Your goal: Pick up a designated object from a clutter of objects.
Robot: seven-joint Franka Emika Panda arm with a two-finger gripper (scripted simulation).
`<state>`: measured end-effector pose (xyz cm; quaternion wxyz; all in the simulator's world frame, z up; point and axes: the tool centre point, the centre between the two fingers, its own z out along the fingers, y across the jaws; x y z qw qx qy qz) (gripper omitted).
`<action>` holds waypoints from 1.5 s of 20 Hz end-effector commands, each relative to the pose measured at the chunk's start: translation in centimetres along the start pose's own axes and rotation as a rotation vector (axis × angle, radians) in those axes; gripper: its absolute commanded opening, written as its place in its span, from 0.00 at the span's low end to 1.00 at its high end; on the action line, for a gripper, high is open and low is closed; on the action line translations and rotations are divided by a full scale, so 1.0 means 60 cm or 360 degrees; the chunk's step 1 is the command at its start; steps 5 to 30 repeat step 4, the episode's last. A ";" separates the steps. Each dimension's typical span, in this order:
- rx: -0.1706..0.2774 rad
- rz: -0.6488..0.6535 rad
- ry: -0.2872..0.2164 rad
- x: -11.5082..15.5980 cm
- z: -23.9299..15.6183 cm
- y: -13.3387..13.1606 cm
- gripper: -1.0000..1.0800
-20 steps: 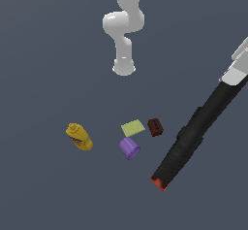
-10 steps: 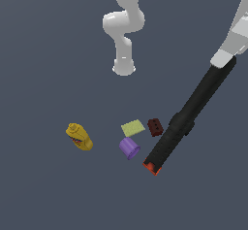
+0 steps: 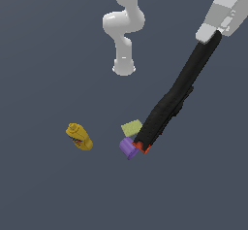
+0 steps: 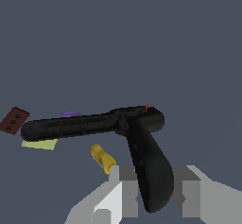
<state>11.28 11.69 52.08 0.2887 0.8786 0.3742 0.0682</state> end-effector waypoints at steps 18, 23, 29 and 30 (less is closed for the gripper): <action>-0.0003 0.0002 0.0004 -0.012 -0.009 0.003 0.00; -0.0003 0.0002 0.0004 -0.012 -0.009 0.003 0.00; -0.0003 0.0002 0.0004 -0.012 -0.009 0.003 0.00; -0.0003 0.0002 0.0004 -0.012 -0.009 0.003 0.00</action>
